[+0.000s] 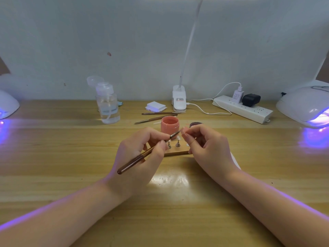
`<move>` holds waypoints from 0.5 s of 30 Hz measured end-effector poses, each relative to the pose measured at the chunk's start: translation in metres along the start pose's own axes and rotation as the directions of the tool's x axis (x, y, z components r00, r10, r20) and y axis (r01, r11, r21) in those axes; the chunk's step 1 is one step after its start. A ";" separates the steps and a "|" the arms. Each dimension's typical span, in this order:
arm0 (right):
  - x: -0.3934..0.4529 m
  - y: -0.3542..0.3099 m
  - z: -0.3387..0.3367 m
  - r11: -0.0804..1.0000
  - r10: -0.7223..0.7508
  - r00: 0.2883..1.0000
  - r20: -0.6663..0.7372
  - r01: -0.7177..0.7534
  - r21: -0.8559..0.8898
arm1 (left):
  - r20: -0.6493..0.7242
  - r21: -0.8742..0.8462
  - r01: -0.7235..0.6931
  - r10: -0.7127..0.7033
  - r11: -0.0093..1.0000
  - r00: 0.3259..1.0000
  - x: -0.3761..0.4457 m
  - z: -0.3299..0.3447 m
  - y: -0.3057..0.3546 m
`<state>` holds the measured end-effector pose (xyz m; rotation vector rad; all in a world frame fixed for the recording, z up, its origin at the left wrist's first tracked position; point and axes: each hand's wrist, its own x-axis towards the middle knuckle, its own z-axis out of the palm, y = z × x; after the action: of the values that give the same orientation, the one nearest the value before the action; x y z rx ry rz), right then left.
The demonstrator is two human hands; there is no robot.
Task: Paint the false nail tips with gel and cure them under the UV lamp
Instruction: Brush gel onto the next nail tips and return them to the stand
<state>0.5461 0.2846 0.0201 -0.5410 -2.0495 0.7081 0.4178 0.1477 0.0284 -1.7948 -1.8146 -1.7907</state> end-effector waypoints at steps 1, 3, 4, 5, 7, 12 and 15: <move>0.000 0.000 0.000 1.000 -0.003 1.000 0.001 0.003 -0.004 | -0.005 -0.003 0.012 -0.012 1.000 1.000 0.000 0.001 0.000; 0.000 -0.001 0.000 1.000 -0.006 1.000 0.003 0.006 -0.012 | 0.010 0.003 0.028 -0.028 1.000 1.000 0.001 0.002 -0.001; 0.000 -0.001 0.000 1.000 -0.005 1.000 0.003 0.005 -0.013 | 0.022 0.011 0.032 -0.033 0.999 0.999 0.000 0.002 -0.002; 0.000 -0.001 0.000 1.000 -0.003 1.000 0.003 0.003 -0.015 | 0.035 0.019 0.028 -0.029 0.999 0.999 0.000 0.002 -0.002; 0.000 -0.001 0.000 1.000 -0.002 1.000 0.002 0.002 -0.019 | 0.049 0.013 0.010 -0.011 1.000 0.999 -0.001 0.001 -0.003; 0.000 -0.001 0.000 1.000 0.000 1.000 0.001 0.000 -0.007 | 0.006 -0.024 0.036 -0.036 0.999 0.999 -0.002 0.001 -0.001; -0.001 0.000 0.000 1.000 -0.004 1.000 -0.002 0.004 -0.009 | 0.030 -0.008 0.072 -0.071 0.997 0.997 -0.001 0.002 -0.002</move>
<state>0.5462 0.2839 0.0198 -0.5420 -2.0521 0.6957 0.4187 0.1491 0.0256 -1.7914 -1.9082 -1.8086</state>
